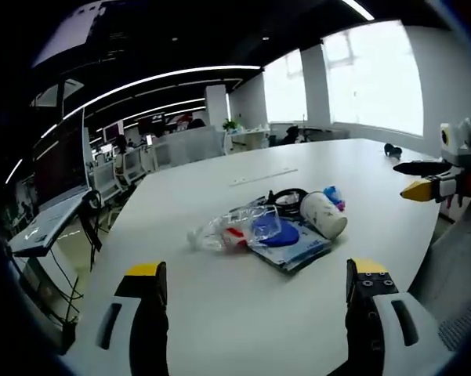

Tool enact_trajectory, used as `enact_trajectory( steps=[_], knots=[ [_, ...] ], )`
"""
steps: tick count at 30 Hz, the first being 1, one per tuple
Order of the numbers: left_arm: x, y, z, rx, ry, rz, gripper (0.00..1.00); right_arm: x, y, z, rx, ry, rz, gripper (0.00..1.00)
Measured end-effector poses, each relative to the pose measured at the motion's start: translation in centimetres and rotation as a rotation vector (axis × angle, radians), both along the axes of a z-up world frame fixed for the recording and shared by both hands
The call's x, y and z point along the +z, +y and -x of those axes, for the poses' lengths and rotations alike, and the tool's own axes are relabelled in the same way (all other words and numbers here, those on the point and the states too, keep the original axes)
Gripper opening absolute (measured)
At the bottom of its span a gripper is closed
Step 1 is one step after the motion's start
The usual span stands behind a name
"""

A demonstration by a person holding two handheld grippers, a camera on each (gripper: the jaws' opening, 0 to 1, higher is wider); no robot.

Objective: Arrange the tabletop items into an orderly group along one side of the table until the central work area is clear of visible clutter.

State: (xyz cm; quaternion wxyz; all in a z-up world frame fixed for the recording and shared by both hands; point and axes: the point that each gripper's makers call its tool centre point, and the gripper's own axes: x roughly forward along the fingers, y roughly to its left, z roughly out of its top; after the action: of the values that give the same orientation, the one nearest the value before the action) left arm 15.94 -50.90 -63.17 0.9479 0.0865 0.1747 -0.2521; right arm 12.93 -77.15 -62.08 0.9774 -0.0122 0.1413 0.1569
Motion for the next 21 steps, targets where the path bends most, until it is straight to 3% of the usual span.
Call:
enact_trajectory(
  steps=[12,17,21],
  knots=[
    [0.0,0.0,0.1,0.001,0.001,0.01,0.94,-0.9,1.2,0.4,0.058,0.044,-0.004,0.94],
    [-0.7,0.0,0.2,0.003,0.028,-0.016,0.94,-0.9,1.1,0.4,0.052,0.046,-0.005,0.92],
    [-0.6,0.2,0.1,0.008,0.023,-0.02,0.95,-1.8,1.8,0.7,0.088,0.09,-0.004,0.92]
  ],
)
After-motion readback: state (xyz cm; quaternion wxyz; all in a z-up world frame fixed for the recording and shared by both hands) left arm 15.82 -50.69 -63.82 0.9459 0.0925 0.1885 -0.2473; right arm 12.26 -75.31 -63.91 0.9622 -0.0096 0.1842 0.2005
